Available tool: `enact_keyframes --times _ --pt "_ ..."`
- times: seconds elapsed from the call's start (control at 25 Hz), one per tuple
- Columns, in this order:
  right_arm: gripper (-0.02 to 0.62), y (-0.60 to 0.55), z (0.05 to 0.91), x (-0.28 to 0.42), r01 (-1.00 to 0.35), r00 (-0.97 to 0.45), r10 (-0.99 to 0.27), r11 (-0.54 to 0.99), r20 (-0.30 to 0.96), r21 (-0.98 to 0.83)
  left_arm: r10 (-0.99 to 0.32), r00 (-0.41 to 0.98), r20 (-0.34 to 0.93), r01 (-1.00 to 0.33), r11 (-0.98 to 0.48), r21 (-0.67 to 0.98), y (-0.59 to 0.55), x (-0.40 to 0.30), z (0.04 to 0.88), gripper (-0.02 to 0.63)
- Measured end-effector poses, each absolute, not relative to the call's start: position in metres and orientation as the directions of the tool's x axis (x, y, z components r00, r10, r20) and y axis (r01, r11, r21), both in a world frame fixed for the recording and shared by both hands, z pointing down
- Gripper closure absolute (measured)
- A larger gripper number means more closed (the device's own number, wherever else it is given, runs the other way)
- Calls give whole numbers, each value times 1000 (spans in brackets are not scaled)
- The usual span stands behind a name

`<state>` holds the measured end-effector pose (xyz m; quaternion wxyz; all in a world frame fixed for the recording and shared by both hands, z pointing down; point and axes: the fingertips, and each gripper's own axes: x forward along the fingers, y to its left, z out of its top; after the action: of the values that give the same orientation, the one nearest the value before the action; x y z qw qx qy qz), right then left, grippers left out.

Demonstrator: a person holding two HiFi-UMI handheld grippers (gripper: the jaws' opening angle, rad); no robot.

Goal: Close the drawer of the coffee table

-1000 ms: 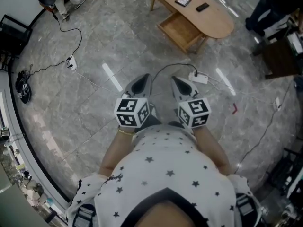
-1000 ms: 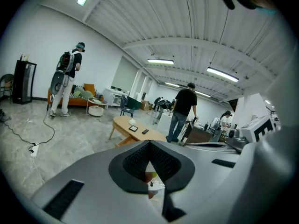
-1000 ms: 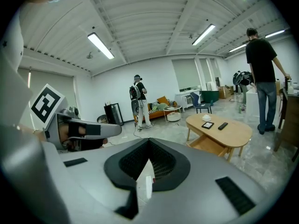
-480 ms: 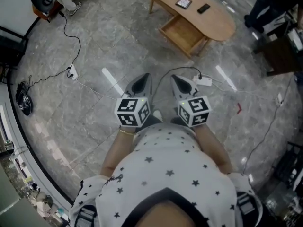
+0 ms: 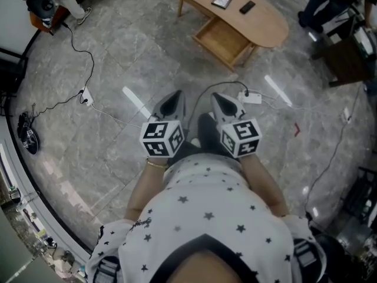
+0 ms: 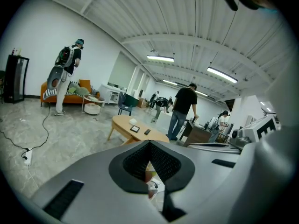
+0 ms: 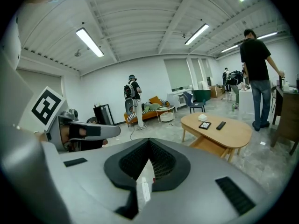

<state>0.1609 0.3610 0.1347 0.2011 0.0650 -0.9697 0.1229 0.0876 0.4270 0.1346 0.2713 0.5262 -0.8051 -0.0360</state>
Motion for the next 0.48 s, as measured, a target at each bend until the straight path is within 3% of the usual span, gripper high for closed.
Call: enact_keyframes --times 0.48 --pt "588 317 143 105 -190 -912 -85 954 401 -231 -865 -272 421 -846 423 323 382 32 143 600"
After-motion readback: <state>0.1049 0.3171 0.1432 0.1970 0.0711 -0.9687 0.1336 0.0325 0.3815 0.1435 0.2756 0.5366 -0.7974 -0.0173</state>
